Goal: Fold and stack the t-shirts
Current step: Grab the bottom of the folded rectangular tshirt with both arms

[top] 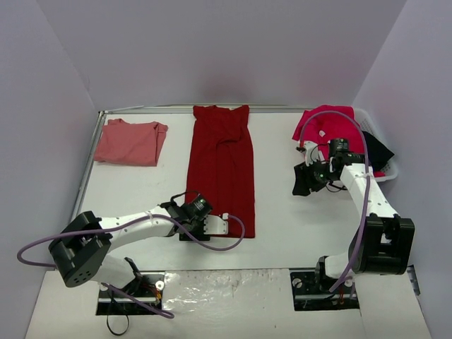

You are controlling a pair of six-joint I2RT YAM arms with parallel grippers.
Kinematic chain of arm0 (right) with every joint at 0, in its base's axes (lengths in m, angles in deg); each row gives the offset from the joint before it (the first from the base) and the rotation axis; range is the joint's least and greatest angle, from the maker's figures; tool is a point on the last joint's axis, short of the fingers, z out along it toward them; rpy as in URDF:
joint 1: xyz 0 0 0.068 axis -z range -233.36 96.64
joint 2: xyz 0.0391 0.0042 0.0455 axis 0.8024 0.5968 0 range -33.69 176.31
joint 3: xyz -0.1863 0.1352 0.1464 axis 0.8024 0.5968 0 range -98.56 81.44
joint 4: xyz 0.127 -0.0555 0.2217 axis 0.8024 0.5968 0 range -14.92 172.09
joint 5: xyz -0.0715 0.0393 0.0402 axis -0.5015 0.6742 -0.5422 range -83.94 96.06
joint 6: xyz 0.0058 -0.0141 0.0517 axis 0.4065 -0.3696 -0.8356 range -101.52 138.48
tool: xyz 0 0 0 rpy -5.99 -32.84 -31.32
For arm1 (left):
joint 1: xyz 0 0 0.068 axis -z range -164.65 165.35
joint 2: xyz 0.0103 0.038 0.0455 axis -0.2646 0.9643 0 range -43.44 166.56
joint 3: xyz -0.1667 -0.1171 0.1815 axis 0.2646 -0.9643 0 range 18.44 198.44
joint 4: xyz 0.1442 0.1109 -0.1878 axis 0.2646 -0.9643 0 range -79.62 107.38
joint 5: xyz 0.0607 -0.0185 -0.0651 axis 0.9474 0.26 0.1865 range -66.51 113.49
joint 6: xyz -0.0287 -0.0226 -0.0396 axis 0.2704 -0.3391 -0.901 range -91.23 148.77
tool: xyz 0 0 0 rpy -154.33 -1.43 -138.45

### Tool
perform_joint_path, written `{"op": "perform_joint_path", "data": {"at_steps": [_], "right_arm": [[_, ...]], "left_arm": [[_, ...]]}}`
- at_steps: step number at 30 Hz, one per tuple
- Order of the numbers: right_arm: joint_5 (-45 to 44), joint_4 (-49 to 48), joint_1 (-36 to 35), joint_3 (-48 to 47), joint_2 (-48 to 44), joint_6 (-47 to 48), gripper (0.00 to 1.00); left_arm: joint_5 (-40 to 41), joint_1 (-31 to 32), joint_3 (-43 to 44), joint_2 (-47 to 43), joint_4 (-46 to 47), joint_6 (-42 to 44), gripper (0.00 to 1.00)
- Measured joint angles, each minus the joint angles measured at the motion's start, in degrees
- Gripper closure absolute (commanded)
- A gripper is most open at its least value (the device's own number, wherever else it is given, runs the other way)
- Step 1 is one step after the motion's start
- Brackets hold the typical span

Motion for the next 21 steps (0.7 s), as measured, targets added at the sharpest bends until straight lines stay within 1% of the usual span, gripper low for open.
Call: {"op": "perform_joint_path", "data": {"at_steps": [3, 4, 6, 7, 9, 10, 11, 16, 19, 21], "right_arm": [[0.0, 0.0, -0.4, 0.0, 0.0, 0.0, 0.50], [0.0, 0.0, -0.6, 0.0, 0.0, 0.0, 0.50], [0.0, 0.0, -1.4, 0.0, 0.0, 0.0, 0.50], [0.0, 0.0, -1.9, 0.0, 0.0, 0.0, 0.50], [-0.3, 0.0, -3.1, 0.0, 0.0, 0.0, 0.50], [-0.6, 0.0, -3.8, 0.0, 0.0, -0.2, 0.50], [-0.8, 0.0, -4.7, -0.1, 0.1, -0.2, 0.50], [-3.0, -0.2, -9.0, -1.0, 1.2, -0.3, 0.50], [-3.5, -0.5, -11.0, -1.1, 1.2, 0.8, 0.45], [-3.4, -1.9, -11.5, -0.3, 0.2, 2.2, 0.43]], "left_arm": [[0.6, 0.0, 0.0, 0.0, -0.7, 0.3, 0.51], [0.6, 0.0, 0.0, 0.0, -0.9, 0.4, 0.58], [0.4, 0.0, 0.0, 0.1, -1.4, 0.5, 0.66], [0.0, -0.1, 0.0, 0.1, -1.5, 0.4, 0.76], [-0.8, -0.1, 0.0, 0.3, -1.6, 0.2, 0.86], [-1.5, -0.1, 0.0, 0.4, -1.7, 0.2, 0.93], [-2.1, -0.1, 0.0, 0.6, -1.8, 0.1, 0.97], [-5.1, -0.7, 1.0, 1.6, -2.4, 0.1, 0.98], [-8.8, -2.4, 2.1, 2.1, -3.2, 0.0, 0.98], [-12.6, -4.9, 3.0, 2.2, -3.9, -0.2, 0.98]]}}
